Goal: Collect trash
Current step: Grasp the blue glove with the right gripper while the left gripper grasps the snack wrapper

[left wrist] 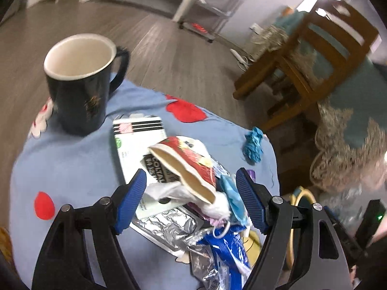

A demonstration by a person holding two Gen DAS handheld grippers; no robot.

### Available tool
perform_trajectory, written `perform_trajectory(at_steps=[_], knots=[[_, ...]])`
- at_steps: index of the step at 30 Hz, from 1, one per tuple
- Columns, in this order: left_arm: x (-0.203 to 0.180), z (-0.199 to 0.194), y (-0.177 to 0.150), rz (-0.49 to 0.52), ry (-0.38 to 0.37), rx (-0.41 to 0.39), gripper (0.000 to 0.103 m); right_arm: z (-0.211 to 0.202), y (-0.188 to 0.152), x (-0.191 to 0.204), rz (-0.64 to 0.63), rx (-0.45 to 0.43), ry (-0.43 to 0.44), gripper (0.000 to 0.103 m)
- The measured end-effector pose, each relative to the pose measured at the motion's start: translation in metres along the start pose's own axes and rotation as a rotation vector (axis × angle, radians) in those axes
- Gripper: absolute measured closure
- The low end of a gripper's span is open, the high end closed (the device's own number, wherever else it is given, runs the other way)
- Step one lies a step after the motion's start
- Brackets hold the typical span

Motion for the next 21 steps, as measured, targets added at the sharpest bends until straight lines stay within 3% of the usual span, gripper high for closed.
perform_trajectory(at_steps=[12,17,21], knots=[[0.021,0.033,0.009,-0.175,-0.037,0.037,0.031,0.099,0.052,0.044,-0.102,0.065,0.040,0.024],[0.023,0.047,0.009,-0.187,-0.025,0.060,0.042,0.145,0.059,0.055,-0.151,0.115,0.024,0.024],[0.019,0.055,0.010,-0.158,-0.006,0.066,0.051,0.175,0.059,0.058,-0.173,0.151,0.008,0.036]])
Point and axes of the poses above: each gripper's, at about its wrist camera, not at the fingertips, and z roughly the way its jaws point, x to its left, y to its top, the point moved 8 cm from there along z, roughly the way its jaws point, and after that the axes turned 4 degrees about y, right-handed, at the moved point
